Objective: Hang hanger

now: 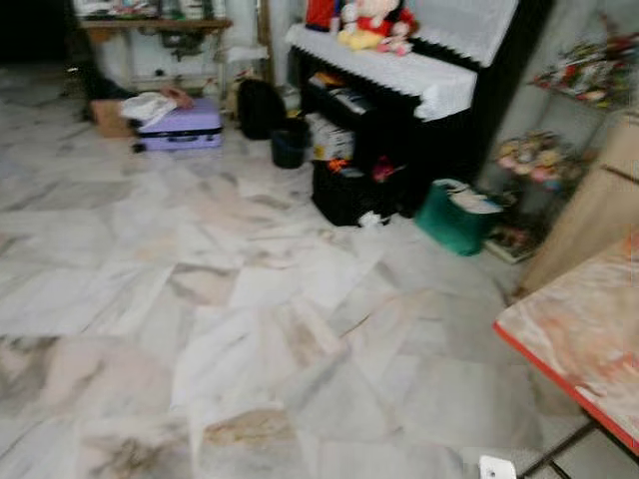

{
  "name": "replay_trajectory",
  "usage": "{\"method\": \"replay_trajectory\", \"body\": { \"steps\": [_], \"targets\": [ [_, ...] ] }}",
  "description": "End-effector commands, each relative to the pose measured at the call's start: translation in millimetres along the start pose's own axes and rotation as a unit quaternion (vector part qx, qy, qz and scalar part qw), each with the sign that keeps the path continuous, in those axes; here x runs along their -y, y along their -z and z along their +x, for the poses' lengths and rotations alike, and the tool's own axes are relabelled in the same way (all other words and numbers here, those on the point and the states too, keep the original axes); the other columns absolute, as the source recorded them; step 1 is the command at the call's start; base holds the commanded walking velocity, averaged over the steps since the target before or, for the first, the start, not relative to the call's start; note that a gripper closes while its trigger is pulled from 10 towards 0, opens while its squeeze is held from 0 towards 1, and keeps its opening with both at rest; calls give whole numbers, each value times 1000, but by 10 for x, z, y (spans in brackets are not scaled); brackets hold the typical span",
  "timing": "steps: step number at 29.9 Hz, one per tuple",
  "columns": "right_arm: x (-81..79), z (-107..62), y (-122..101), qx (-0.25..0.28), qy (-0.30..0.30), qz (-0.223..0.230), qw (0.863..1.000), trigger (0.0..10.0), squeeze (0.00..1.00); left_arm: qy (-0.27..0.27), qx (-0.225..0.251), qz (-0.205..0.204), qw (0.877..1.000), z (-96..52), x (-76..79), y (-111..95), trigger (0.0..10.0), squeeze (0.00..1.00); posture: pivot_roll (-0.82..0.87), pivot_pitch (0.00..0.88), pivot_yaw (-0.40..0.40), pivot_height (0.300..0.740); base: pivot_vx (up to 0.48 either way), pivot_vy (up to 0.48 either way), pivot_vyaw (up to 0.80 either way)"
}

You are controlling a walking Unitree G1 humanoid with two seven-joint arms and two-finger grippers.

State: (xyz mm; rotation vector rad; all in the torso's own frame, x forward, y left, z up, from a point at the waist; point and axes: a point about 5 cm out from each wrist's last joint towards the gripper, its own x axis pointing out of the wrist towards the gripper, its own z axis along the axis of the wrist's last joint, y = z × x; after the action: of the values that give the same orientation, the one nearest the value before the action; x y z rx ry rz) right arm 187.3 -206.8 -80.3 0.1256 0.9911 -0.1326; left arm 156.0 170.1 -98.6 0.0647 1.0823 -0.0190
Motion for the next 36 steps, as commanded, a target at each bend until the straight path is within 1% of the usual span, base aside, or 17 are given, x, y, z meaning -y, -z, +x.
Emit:
{"method": "replay_trajectory", "body": {
  "steps": [1,3,5,8,11,15,17,20,28,36],
  "targets": [
    [-163,29,-107,-12,-26,-7,1000,10000,0,-50,22,0,998,-81,-460,116,10000,0,282,0,-75,740,0,0,-775],
    [-166,29,-100,-12,-25,-5,1000,10000,0,-51,23,-2,998,-83,-463,121,10000,0,267,0,-54,740,0,0,-775],
    [-182,29,-85,-8,-23,7,1000,10000,0,-46,16,6,999,-85,-472,138,10000,0,247,0,-41,740,0,0,-775],
    [-194,29,-77,-7,-24,10,1000,10000,0,-44,14,9,999,-87,-481,141,10000,0,240,0,-37,740,0,0,-775],
    [-212,29,-69,-8,-30,0,1000,10000,0,-45,27,7,999,-77,-498,41,10000,0,239,0,-36,740,0,0,-775],
    [-208,28,-57,-10,-27,0,1000,10000,0,-46,48,2,998,-65,-507,-101,10000,0,243,0,-36,740,0,0,-775],
    [-206,28,-52,-11,-27,0,1000,10000,0,-44,50,2,998,-63,-502,-114,10000,0,241,0,-36,740,0,0,-775],
    [-205,27,-45,-11,-25,5,1000,10000,0,-42,48,4,998,-63,-498,-102,10000,0,240,0,-37,740,0,0,-775],
    [-202,29,-73,-7,-27,6,1000,10000,0,-44,39,-6,998,-65,-493,-53,10000,0,261,0,-44,740,0,0,-775],
    [-196,31,-109,-5,-28,3,1000,10000,0,-52,39,-21,998,-77,-542,-24,10000,0,269,0,-47,740,0,0,-775]
  ]
}}
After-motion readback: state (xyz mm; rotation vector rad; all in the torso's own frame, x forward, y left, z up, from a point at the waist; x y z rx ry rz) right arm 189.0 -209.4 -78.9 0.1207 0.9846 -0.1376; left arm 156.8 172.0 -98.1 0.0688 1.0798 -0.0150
